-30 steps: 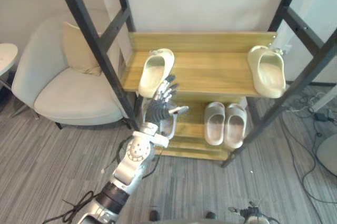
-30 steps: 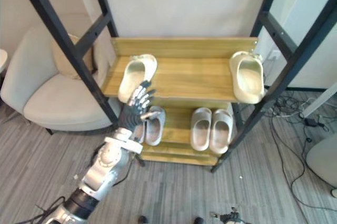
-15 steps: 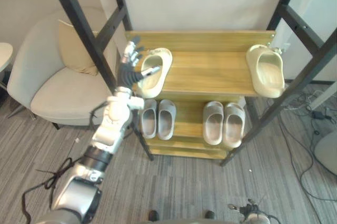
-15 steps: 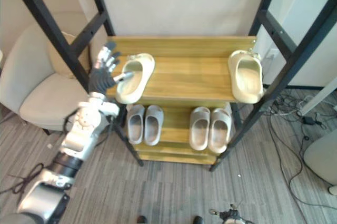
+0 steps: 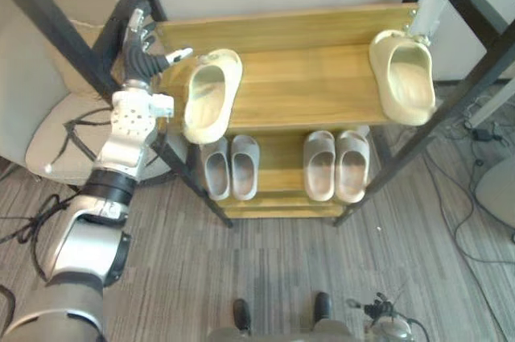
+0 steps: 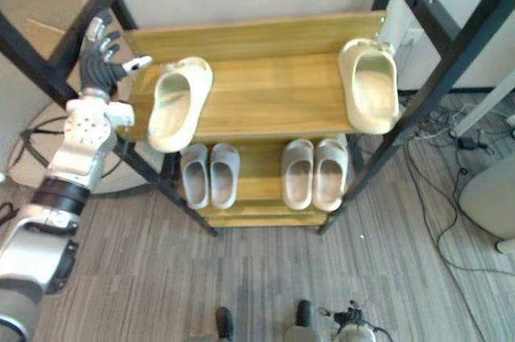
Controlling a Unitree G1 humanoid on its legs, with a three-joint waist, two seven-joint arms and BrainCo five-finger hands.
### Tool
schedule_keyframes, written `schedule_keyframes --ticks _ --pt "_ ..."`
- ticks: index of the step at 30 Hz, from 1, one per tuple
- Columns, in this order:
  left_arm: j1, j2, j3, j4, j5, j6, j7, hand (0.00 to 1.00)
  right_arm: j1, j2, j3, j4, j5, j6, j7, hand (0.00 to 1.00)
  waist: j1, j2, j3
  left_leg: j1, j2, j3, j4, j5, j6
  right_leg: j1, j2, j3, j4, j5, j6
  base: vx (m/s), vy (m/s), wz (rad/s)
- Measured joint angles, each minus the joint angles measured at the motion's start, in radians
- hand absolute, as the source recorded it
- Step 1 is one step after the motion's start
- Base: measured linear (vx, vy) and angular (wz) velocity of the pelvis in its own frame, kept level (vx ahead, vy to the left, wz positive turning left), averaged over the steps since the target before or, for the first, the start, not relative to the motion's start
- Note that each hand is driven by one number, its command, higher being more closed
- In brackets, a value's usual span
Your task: Organize the slippers on the shoe rack
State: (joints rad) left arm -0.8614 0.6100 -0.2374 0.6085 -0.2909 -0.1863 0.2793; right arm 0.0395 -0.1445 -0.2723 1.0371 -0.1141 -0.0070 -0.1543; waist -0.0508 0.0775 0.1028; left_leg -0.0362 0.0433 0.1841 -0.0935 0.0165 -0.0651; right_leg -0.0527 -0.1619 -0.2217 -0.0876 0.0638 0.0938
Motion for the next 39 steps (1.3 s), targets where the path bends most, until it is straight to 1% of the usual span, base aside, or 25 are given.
schedule_keyframes --ticks 2,5,11,13,18,21,23,28,29,34,38,39 --pt "0.000 0.001 -0.012 0.012 0.016 0.004 -0.001 0.00 -0.002 0.006 0.000 -0.001 0.000 0.000 0.000 0.00 0.003 0.001 0.000 0.000 0.001 0.000 0.003 0.000 0.000 -0.001 0.000 0.007 0.000 0.000 0.000 0.00 -0.020 -0.06" --pt "-0.018 0.004 -0.034 0.056 0.048 0.010 -0.010 0.00 -0.003 0.015 0.000 -0.004 0.004 -0.003 0.000 0.00 0.003 0.009 0.005 -0.002 0.002 0.001 0.004 0.000 0.000 -0.007 0.000 0.009 0.007 0.000 -0.001 -0.04 -0.016 -0.03" --pt "-0.034 0.007 -0.050 0.104 0.132 0.044 -0.041 0.00 0.002 0.018 0.001 -0.018 0.007 -0.002 0.000 0.00 0.002 0.017 0.010 -0.015 0.003 0.014 0.007 0.000 0.000 -0.036 0.000 0.028 0.023 0.003 -0.003 -0.06 -0.005 -0.08" --pt "-0.037 0.011 -0.061 0.119 0.145 0.046 -0.047 0.00 0.003 0.018 0.001 -0.025 0.007 -0.003 0.000 0.00 0.002 0.019 0.011 -0.015 0.003 0.015 0.007 0.000 0.000 -0.036 0.000 0.029 0.023 0.003 -0.003 -0.01 -0.007 -0.02" --pt "-0.045 0.028 -0.091 0.144 0.228 0.051 -0.050 0.00 0.002 0.021 0.001 -0.035 0.007 -0.008 0.001 0.00 0.003 0.022 0.013 -0.015 0.006 0.015 0.007 0.000 0.000 -0.036 0.003 0.029 0.022 0.004 -0.003 0.00 0.000 0.00" --pt "-0.057 0.028 -0.115 0.171 0.271 0.066 -0.053 0.00 0.001 0.022 0.001 -0.035 0.007 -0.011 0.001 0.00 0.004 0.022 0.013 -0.015 0.005 0.014 0.007 0.000 0.000 -0.036 0.003 0.029 0.023 0.004 -0.003 0.00 0.000 0.00" --pt "-0.063 0.028 -0.120 0.185 0.291 0.067 -0.067 0.00 0.001 0.022 0.000 -0.035 0.007 -0.011 0.001 0.00 0.004 0.022 0.013 -0.015 0.005 0.014 0.007 0.000 0.000 -0.036 0.003 0.029 0.023 0.004 -0.003 0.00 0.000 0.00" --pt "-0.090 0.027 -0.147 0.225 0.313 0.069 -0.068 0.00 0.000 0.021 0.000 -0.036 0.007 -0.015 0.001 0.00 0.003 0.024 0.018 -0.015 0.006 0.015 0.007 0.000 0.000 -0.038 0.003 0.030 0.024 0.004 -0.003 0.00 0.000 0.00" --pt "-0.095 0.027 -0.147 0.232 0.313 0.069 -0.066 1.00 -0.001 0.021 0.000 -0.038 0.008 -0.017 0.001 0.00 0.004 0.025 0.021 -0.016 0.006 0.016 0.007 0.000 -0.001 -0.040 0.003 0.031 0.025 0.004 -0.003 -0.03 -0.010 -0.03" --pt "-0.125 0.024 -0.147 0.282 0.318 0.069 -0.065 1.00 -0.002 0.022 -0.002 -0.040 0.037 -0.023 0.000 0.00 0.007 0.028 0.025 -0.025 0.008 0.025 0.007 0.003 -0.002 -0.058 0.005 0.043 0.029 0.005 -0.003 -0.04 -0.011 -0.06" --pt "-0.156 0.024 -0.140 0.318 0.320 0.086 -0.051 1.00 0.000 0.028 -0.035 -0.042 0.038 -0.022 0.000 0.00 0.011 0.026 0.031 -0.031 0.011 0.047 0.000 0.012 -0.004 -0.077 0.008 0.060 0.028 0.019 -0.003 -0.05 -0.005 -0.11" --pt "-0.156 0.024 -0.133 0.320 0.320 0.090 -0.044 1.00 0.002 0.028 -0.039 -0.042 0.038 -0.022 0.000 0.00 0.017 0.026 0.031 -0.031 0.010 0.055 -0.003 0.014 -0.003 -0.085 0.008 0.070 0.028 0.024 -0.003 -0.06 0.004 -0.23"
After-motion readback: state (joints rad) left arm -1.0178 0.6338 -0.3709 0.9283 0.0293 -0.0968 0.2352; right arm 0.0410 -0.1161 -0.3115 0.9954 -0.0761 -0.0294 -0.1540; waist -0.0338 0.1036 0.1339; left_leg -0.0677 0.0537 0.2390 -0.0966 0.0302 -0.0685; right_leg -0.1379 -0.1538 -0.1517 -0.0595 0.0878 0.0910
